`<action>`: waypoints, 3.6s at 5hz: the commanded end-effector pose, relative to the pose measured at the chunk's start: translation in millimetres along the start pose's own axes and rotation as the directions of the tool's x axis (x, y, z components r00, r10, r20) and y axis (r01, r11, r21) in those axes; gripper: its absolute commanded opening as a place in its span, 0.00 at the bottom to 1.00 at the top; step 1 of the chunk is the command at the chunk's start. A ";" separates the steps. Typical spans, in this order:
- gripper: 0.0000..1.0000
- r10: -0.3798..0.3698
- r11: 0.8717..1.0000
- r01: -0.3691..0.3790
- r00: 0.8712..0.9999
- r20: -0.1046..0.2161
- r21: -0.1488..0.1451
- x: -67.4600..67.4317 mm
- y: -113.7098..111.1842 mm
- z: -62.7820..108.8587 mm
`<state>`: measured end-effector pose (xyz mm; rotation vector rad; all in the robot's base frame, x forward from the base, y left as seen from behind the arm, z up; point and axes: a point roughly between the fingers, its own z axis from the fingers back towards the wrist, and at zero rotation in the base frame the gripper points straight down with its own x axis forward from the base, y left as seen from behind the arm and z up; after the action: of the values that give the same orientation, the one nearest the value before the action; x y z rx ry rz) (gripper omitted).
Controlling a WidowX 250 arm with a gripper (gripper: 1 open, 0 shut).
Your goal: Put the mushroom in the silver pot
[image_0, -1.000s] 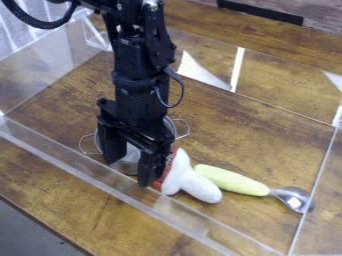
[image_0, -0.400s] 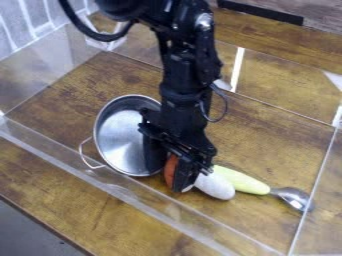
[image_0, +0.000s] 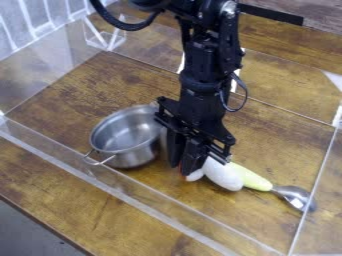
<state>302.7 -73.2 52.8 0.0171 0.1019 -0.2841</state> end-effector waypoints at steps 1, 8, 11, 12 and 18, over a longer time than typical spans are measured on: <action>1.00 -0.034 0.999 0.033 0.996 0.078 0.013 5.5 -2.2 14.8; 0.00 -0.183 0.983 0.179 0.975 0.122 0.043 4.5 5.0 7.0; 0.00 0.006 0.987 -0.041 0.974 0.226 0.152 -8.3 38.3 81.2; 0.00 0.050 0.980 -0.097 0.965 0.258 0.174 -4.7 58.9 92.3; 0.00 0.063 0.987 -0.109 0.938 0.340 0.120 -30.4 131.9 17.4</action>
<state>310.9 54.2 65.3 0.0963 -0.2291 -0.2186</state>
